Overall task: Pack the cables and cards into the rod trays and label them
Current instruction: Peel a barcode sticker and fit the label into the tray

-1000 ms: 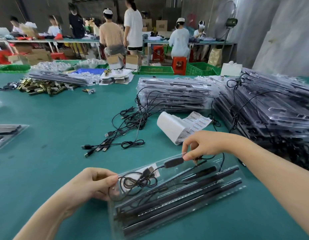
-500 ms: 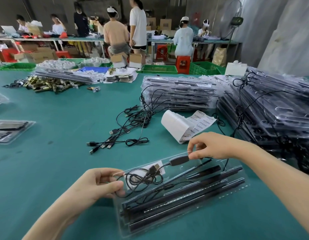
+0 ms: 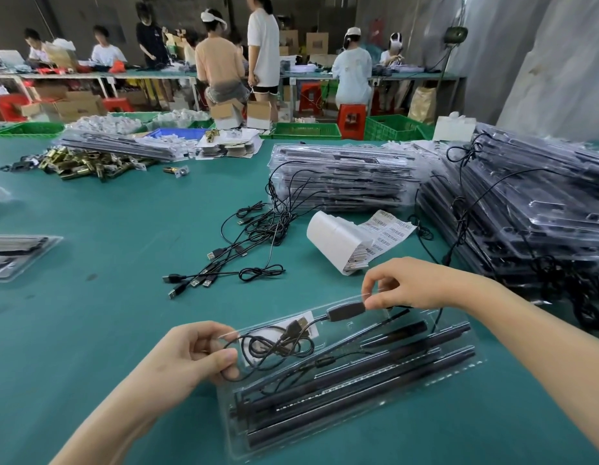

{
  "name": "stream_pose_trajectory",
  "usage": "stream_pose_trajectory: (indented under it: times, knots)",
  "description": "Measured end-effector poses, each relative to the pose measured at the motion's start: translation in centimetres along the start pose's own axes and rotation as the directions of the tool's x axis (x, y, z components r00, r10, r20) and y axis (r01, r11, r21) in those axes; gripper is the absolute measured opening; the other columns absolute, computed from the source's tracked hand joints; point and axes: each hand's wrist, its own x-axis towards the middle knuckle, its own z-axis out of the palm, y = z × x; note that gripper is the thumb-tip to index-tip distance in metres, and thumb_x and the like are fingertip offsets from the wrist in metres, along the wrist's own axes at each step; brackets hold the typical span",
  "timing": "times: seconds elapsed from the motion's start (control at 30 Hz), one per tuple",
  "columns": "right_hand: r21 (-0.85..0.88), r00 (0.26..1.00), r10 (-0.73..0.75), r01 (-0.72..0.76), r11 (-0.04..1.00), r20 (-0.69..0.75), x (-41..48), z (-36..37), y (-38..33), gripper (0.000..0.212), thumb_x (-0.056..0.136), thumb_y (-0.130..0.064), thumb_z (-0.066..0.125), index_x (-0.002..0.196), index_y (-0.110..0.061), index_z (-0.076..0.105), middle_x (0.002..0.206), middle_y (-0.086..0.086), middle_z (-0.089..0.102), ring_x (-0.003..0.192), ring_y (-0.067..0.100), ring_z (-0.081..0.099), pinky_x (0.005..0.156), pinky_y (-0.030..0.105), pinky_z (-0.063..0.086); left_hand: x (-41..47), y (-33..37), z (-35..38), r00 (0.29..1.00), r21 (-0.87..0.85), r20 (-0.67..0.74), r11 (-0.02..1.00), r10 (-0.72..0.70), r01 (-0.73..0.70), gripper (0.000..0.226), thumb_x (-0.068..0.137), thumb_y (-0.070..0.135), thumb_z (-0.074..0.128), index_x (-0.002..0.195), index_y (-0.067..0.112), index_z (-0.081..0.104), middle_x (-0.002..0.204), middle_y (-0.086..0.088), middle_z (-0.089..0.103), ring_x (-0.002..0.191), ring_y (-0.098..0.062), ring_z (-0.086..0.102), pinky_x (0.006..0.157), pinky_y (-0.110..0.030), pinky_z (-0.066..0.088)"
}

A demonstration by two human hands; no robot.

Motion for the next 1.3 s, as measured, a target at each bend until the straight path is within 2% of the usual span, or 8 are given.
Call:
stream_pose_trajectory:
  times: [0.43,0.53,0.63,0.77,0.93,1.03,1.17,1.3]
  knots:
    - [-0.107,0.993,-0.05,0.063,0.992,0.111,-0.7,-2.9,-2.4,0.012,0.089,-0.052,0.071,0.095,-0.043,0.07,0.068,-0.022,0.062,0.058,-0.004,0.051,0.061,0.016,0.036,-1.2,0.7,-1.0,0.944,-0.062,0.289,0.981,-0.156,0.181,0.047,0.078,0.046,0.087,0.113,0.016,0.076,0.092,-0.022,0.073,0.089,-0.036,0.075,0.07,-0.036,0.06]
    - [-0.241,0.987,-0.097,0.126,0.962,0.126,-0.9,-5.5,-5.5,0.009,0.087,-0.054,0.072,0.09,-0.047,0.068,0.07,-0.039,0.057,0.064,-0.016,0.052,0.06,0.007,0.039,-1.5,1.3,-0.6,0.888,0.026,0.446,0.993,-0.112,0.112,0.051,0.081,0.056,0.079,0.126,0.032,0.071,0.111,-0.016,0.076,0.105,-0.041,0.071,0.089,-0.042,0.06]
    - [-0.36,0.978,-0.152,0.195,0.912,0.145,-0.9,-8.1,-9.1,0.009,0.084,-0.05,0.076,0.087,-0.045,0.07,0.07,-0.02,0.062,0.062,-0.008,0.053,0.06,0.011,0.04,-2.2,1.8,0.5,0.821,0.012,0.571,0.999,0.029,-0.044,0.051,0.091,0.049,0.072,0.139,0.035,0.06,0.137,-0.003,0.066,0.129,-0.028,0.061,0.109,-0.036,0.048]
    - [-0.494,0.968,-0.183,0.244,0.834,0.169,-0.3,-9.5,-13.4,0.015,0.08,-0.049,0.08,0.09,-0.041,0.073,0.08,-0.017,0.063,0.074,-0.002,0.057,0.066,0.021,0.041,-3.2,2.4,2.9,0.845,0.012,0.532,0.998,0.052,-0.069,0.059,0.09,0.05,0.074,0.144,0.041,0.052,0.141,0.0,0.063,0.127,-0.044,0.058,0.112,-0.068,0.036]
    - [-0.64,0.956,-0.261,0.283,0.714,0.131,0.0,-9.6,-18.2,0.028,0.078,-0.043,0.083,0.104,-0.038,0.072,0.084,-0.026,0.055,0.078,-0.009,0.052,0.071,0.019,0.04,-3.5,2.9,5.7,0.881,0.026,0.409,0.963,0.236,-0.27,0.045,0.097,0.044,0.062,0.14,0.044,0.051,0.134,0.005,0.068,0.128,-0.017,0.061,0.108,-0.054,0.047]
    - [-0.69,0.896,-0.443,0.316,0.652,-0.008,-0.2,-9.5,-19.5,0.047,0.081,-0.045,0.08,0.124,-0.038,0.063,0.111,-0.016,0.061,0.104,0.007,0.059,0.098,0.033,0.048,-3.8,1.7,7.0,0.914,-0.116,0.281,0.956,0.292,-0.27,0.04,0.096,0.031,0.065,0.132,0.046,0.059,0.132,0.0,0.069,0.125,-0.022,0.064,0.107,-0.039,0.049]
    - [-0.455,0.712,-0.552,0.356,0.816,-0.433,-1.4,-6.0,-16.5,0.055,0.09,-0.044,0.072,0.139,-0.028,0.054,0.131,-0.005,0.052,0.125,0.011,0.046,0.11,0.03,0.036,-3.8,0.6,9.2,0.964,-0.346,0.078,0.914,0.255,-0.214,0.054,0.087,0.028,0.072,0.138,0.021,0.056,0.126,-0.007,0.073,0.116,-0.021,0.069,0.09,-0.022,0.055]
    - [0.196,0.828,0.006,0.126,0.972,-0.561,-2.6,1.1,-10.8,0.068,0.083,-0.067,0.063,0.14,-0.034,0.045,0.129,-0.012,0.053,0.118,0.004,0.052,0.091,0.02,0.041,-3.4,0.7,12.5,0.977,-0.539,-0.177,0.819,0.118,-0.197,0.047,0.084,0.017,0.065,0.13,0.016,0.059,0.117,-0.007,0.076,0.108,-0.024,0.073,0.087,-0.032,0.06]
